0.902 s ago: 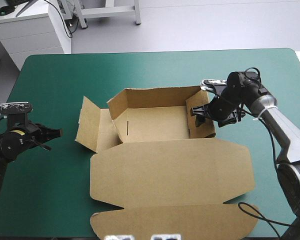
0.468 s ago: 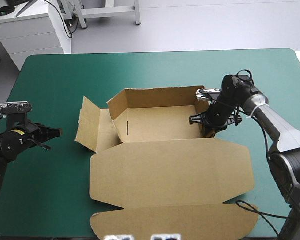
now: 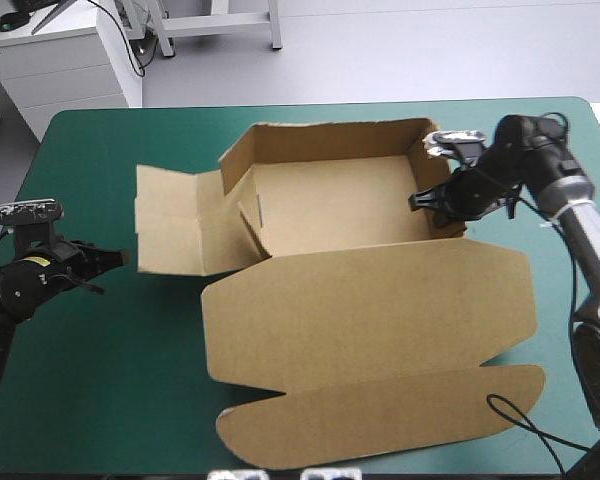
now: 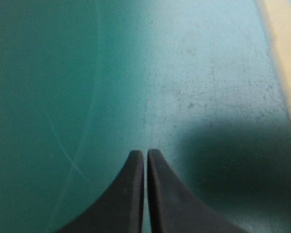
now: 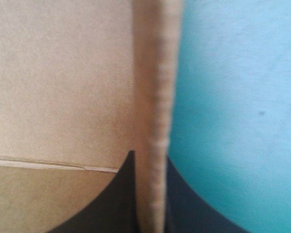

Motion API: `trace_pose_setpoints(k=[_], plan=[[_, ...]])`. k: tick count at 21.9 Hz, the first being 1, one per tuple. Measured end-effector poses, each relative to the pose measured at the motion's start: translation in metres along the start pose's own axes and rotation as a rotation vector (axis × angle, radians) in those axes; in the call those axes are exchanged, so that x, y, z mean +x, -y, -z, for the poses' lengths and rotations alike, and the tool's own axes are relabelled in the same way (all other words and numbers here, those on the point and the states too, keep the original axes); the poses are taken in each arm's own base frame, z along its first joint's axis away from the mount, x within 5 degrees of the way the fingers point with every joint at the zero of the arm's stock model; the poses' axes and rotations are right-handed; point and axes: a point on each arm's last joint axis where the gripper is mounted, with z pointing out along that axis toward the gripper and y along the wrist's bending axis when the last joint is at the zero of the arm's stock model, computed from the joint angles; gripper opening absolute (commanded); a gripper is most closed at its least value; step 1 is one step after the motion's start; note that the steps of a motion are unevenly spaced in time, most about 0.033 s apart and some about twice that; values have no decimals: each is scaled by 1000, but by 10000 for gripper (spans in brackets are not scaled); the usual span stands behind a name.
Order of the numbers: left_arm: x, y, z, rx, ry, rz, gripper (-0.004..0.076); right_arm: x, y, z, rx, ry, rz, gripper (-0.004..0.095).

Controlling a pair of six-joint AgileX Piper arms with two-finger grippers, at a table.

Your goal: Fold the box

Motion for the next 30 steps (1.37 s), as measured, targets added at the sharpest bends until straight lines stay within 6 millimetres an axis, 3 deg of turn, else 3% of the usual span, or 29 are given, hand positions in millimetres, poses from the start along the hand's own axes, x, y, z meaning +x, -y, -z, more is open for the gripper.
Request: trace_pose_setpoints(k=[3, 7, 8, 10, 15, 21, 25, 30], plan=[[-1, -1, -3, -3, 9, 3, 9, 7, 22, 33, 9, 85, -34, -19], [-1, -1, -10, 0, -8, 15, 9, 22, 31, 80, 30, 205, -53, -19], [0, -1, -15, 15, -23, 38, 9, 31, 27, 102, 35, 262, -41, -19], [2, 3, -22, 64, -45, 47, 9, 41, 12, 125, -8, 335, 3, -19], [1, 14, -30, 188, -47, 107, -8, 49, -12, 148, -150, 437, 52, -18], [-5, 46, -25, 357, -45, 48, -8, 47, -31, 136, -128, 381, 139, -17], [-15, 66, -15, 438, -37, -17, -8, 35, -41, 106, -80, 269, 169, -17], [-25, 82, -3, 538, -42, -19, -8, 27, -33, 76, -48, 182, 136, -12]])
